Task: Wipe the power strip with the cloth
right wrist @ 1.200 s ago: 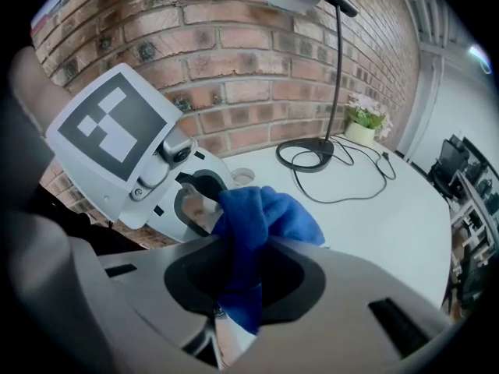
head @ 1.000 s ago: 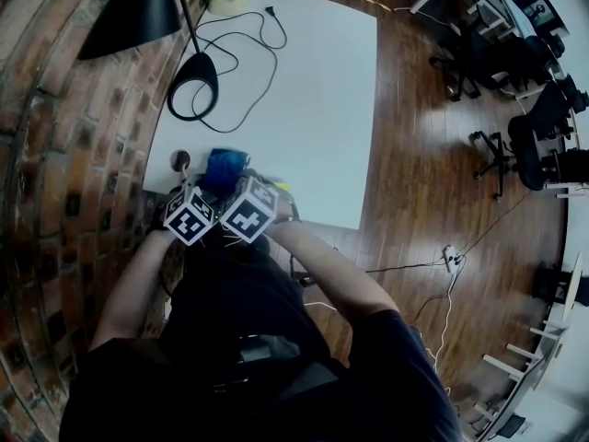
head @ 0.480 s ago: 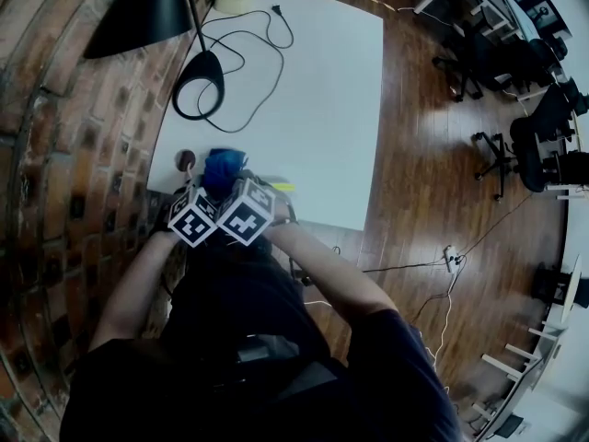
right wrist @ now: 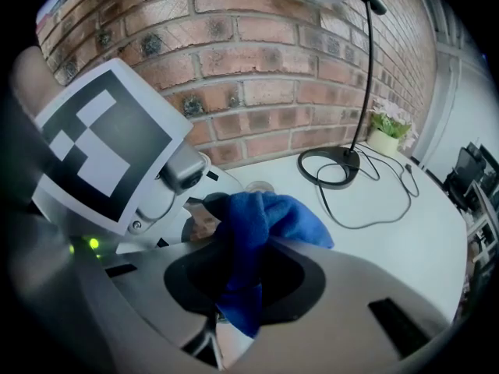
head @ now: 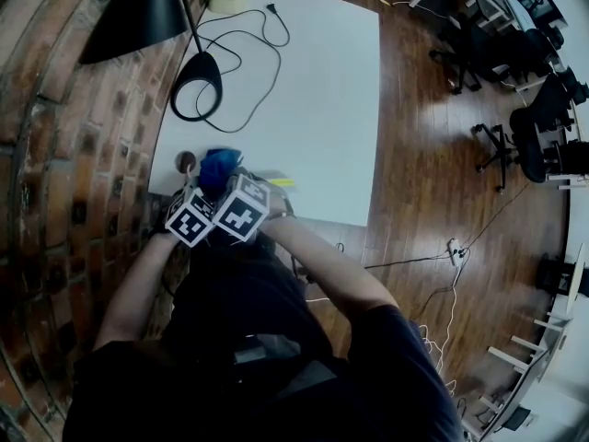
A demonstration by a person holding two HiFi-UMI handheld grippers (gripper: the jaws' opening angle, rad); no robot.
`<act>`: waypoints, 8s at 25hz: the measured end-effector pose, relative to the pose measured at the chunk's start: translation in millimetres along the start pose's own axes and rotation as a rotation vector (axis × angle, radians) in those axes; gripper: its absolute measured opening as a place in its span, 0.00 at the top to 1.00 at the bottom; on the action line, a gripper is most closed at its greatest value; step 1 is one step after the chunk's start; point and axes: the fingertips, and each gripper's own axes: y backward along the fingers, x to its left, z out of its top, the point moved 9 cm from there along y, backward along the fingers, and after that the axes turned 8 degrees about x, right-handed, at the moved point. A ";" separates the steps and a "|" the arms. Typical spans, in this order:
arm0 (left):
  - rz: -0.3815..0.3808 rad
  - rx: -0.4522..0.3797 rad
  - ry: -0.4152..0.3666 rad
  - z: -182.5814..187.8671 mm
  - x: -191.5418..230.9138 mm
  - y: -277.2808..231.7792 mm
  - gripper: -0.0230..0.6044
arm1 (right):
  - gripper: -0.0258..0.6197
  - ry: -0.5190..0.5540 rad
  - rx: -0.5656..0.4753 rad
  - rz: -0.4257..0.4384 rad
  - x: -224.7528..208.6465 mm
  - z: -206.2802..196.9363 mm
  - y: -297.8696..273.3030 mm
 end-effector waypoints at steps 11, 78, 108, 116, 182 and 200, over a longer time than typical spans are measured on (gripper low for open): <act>0.056 0.080 -0.072 3.8 -5.0 -2.9 0.63 | 0.82 -0.046 -0.038 0.001 -2.6 -7.5 1.0; 0.100 0.110 -0.051 7.4 -9.8 -2.5 0.63 | 0.82 -0.421 0.105 -0.145 -89.5 -196.3 72.9; 0.110 0.142 -0.074 8.1 -9.2 -4.8 0.63 | 0.48 -0.052 -0.185 -0.001 -83.5 -119.6 73.9; 0.112 0.124 -0.116 7.9 -9.0 -3.7 0.62 | 0.67 0.370 0.075 0.000 -49.0 -109.2 19.5; 0.192 -0.289 0.212 27.3 18.0 43.2 0.86 | 0.64 -0.203 -0.374 -0.147 -41.5 -122.3 58.5; 0.096 -0.390 0.414 51.5 -14.4 64.7 0.98 | 1.00 -0.709 -0.845 0.331 -66.4 -181.3 121.2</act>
